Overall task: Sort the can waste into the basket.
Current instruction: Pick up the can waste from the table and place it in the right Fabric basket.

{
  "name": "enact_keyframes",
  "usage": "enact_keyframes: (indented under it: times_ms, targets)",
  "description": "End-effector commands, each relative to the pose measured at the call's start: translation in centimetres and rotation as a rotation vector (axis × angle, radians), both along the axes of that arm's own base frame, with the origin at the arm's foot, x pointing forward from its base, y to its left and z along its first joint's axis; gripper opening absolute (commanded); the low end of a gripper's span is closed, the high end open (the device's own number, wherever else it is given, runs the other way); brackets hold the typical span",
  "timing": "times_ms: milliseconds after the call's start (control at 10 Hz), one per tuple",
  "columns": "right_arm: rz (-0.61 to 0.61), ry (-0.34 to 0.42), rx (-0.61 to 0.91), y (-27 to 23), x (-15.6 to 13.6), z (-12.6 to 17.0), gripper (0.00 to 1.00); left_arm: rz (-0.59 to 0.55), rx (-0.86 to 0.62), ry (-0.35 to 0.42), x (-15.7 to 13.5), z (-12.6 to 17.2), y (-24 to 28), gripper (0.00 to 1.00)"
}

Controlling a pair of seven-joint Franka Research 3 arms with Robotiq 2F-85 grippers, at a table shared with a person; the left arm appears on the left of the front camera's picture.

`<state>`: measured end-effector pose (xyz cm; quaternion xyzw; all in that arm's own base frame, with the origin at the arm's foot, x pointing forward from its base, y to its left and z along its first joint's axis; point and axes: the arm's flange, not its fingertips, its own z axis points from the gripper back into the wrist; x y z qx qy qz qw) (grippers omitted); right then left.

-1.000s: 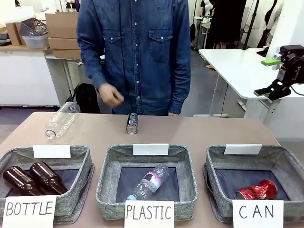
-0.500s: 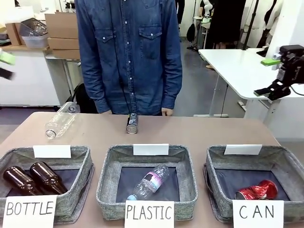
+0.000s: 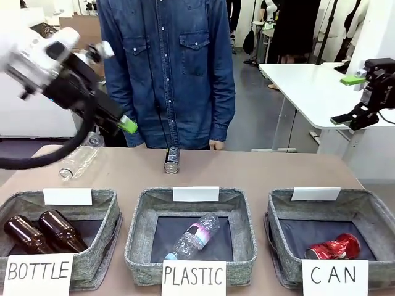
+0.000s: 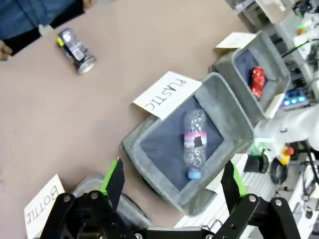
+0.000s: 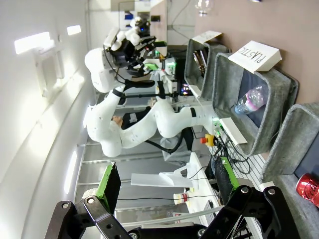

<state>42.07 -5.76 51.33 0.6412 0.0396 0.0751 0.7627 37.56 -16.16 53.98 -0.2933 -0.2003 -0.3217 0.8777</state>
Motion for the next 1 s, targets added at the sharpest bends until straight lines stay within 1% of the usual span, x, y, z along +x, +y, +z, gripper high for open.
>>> enact_keyframes:
  times_ms: [0,100,200,300,400,500,600,700,800,900]
  targets:
    - [0.017,-0.018,0.0,-0.3,-0.1,0.1,1.0,0.023,-0.02,-0.01,-0.6,2.4,4.4,1.0]
    - [0.017,-0.018,0.0,-0.3,-0.1,0.1,1.0,0.0,0.0,0.0,0.0,0.0,0.0,1.0]
    - [0.017,-0.018,0.0,-0.3,-0.1,0.1,1.0,0.219,0.104,0.036,0.3,-0.6,-2.6,1.0]
    - [0.017,-0.018,0.0,-0.3,-0.1,0.1,1.0,0.335,0.222,0.041,1.6,-1.7,-6.1,1.0]
    - [0.017,-0.018,0.0,-0.3,-0.1,0.1,1.0,0.323,0.243,0.075,2.7,-2.3,-8.0,1.0]
    - [0.017,-0.018,0.0,-0.3,-0.1,0.1,1.0,0.34,0.225,0.094,3.5,-2.5,-8.6,1.0]
    - [0.017,-0.018,0.0,-0.3,-0.1,0.1,1.0,0.385,0.223,0.111,4.5,-2.9,-9.3,1.0]
    - [0.017,-0.018,0.0,-0.3,-0.1,0.1,1.0,0.428,0.263,0.122,5.4,-3.2,-9.1,1.0]
    - [0.017,-0.018,0.0,-0.3,-0.1,0.1,1.0,0.398,0.174,0.17,4.7,-1.9,-6.0,1.0]
    - [0.017,-0.018,0.0,-0.3,-0.1,0.1,1.0,0.39,0.134,0.194,2.8,-0.4,-2.3,1.0]
